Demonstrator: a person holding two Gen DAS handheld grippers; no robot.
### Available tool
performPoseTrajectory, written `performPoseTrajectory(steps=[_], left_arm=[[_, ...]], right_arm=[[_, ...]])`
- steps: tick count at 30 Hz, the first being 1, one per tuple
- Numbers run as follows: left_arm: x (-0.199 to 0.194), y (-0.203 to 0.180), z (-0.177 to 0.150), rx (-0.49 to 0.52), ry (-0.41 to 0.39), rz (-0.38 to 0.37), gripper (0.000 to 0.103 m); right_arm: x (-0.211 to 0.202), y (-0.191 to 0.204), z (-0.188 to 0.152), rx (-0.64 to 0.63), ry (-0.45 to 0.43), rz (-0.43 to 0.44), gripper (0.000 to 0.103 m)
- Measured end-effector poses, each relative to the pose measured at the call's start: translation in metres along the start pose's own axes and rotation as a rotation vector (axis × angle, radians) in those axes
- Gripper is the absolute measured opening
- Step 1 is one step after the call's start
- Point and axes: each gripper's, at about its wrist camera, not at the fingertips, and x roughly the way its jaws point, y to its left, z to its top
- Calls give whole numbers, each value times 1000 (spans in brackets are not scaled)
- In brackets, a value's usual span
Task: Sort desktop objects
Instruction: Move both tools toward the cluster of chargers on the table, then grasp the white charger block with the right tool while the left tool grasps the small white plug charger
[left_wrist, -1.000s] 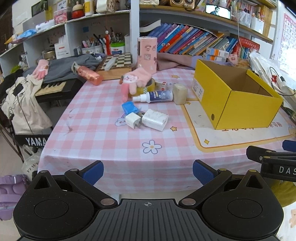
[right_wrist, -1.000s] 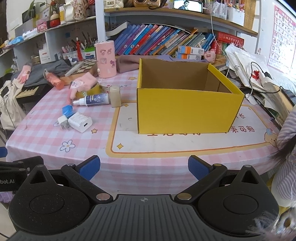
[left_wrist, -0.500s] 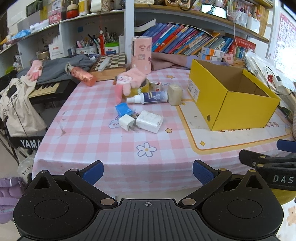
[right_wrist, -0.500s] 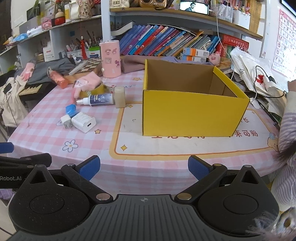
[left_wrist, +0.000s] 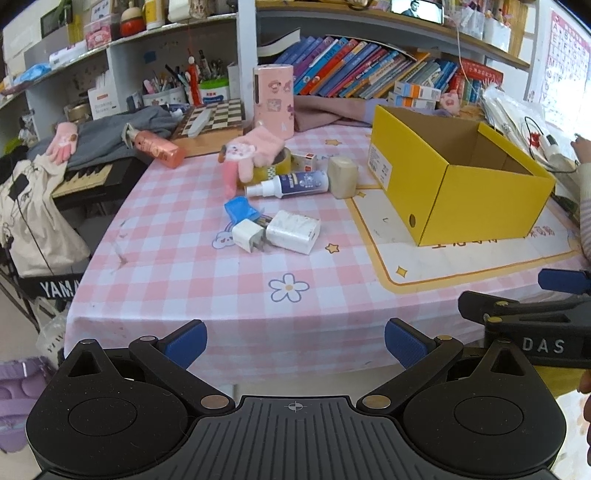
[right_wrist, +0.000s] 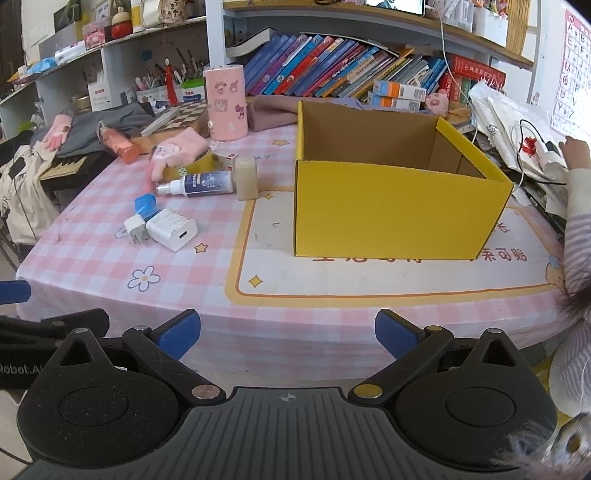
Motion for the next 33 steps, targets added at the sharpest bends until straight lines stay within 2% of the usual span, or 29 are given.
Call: performPoseTrajectory(steps=[4, 10, 16, 23, 33], left_arm=[[-4, 2, -2, 7, -18, -18, 103], [-10, 18, -3, -45, -48, -41, 103], [-13, 44, -9, -135, -39, -3, 103], [-11, 59, -10, -164, -40, 43, 103], [6, 66, 10, -189, -49, 102, 102]], right_arm=[[4, 1, 1, 11, 0, 14, 102], [6, 11, 4, 13, -3, 58, 102], [8, 31, 7, -64, -4, 108, 102], [17, 47, 12, -130, 7, 144, 102], [47, 65, 28, -238, -9, 214, 101]])
